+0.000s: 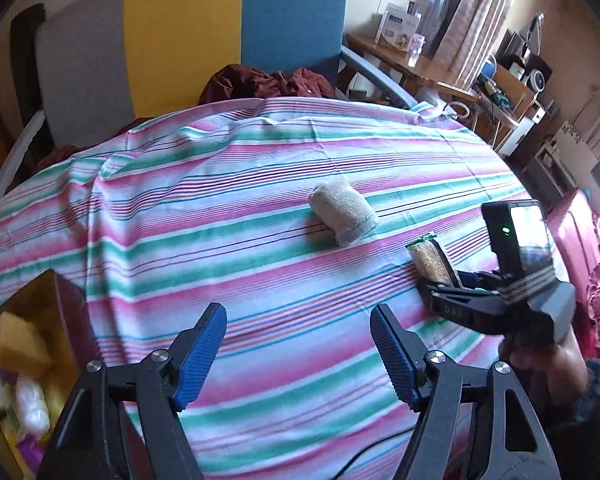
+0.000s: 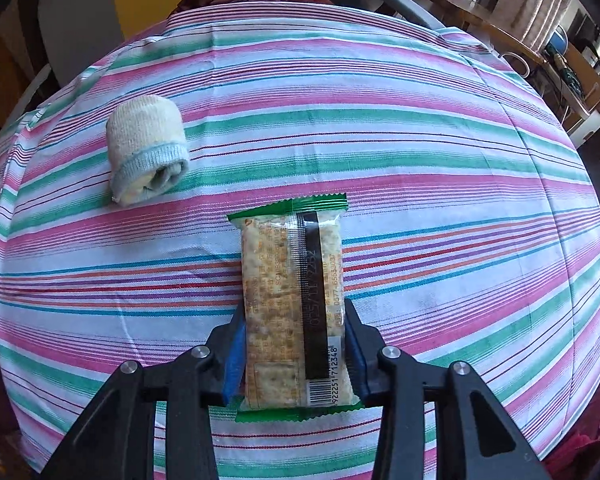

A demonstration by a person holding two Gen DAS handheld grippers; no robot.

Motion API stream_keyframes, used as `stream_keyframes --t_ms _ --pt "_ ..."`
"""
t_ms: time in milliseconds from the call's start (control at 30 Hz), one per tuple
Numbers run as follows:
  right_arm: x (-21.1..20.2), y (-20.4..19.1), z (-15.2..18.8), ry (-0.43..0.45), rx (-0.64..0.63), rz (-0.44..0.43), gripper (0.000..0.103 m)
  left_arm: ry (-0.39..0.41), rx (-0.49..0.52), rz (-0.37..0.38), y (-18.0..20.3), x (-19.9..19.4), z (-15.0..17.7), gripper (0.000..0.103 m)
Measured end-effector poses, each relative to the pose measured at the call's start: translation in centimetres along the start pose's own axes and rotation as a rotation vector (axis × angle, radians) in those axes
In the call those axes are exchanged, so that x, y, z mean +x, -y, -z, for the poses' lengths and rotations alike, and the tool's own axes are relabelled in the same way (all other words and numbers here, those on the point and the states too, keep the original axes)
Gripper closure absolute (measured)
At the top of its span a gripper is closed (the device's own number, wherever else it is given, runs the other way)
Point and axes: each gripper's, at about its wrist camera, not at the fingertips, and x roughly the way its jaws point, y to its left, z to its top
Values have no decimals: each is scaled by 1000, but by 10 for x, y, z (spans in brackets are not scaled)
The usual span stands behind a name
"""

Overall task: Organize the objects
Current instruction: 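Grasp the white knit roll with the left gripper while the right holds the cracker packet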

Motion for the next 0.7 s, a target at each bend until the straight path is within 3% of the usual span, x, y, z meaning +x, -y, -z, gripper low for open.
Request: stream_keyframes --t_ms 500,700 --pt "-3 9 -5 -2 -7 -5 59 -112 -110 72 31 105 -73 32" --pt "-4 7 -7 -3 1 -16 58 -167 -166 51 39 145 -91 38"
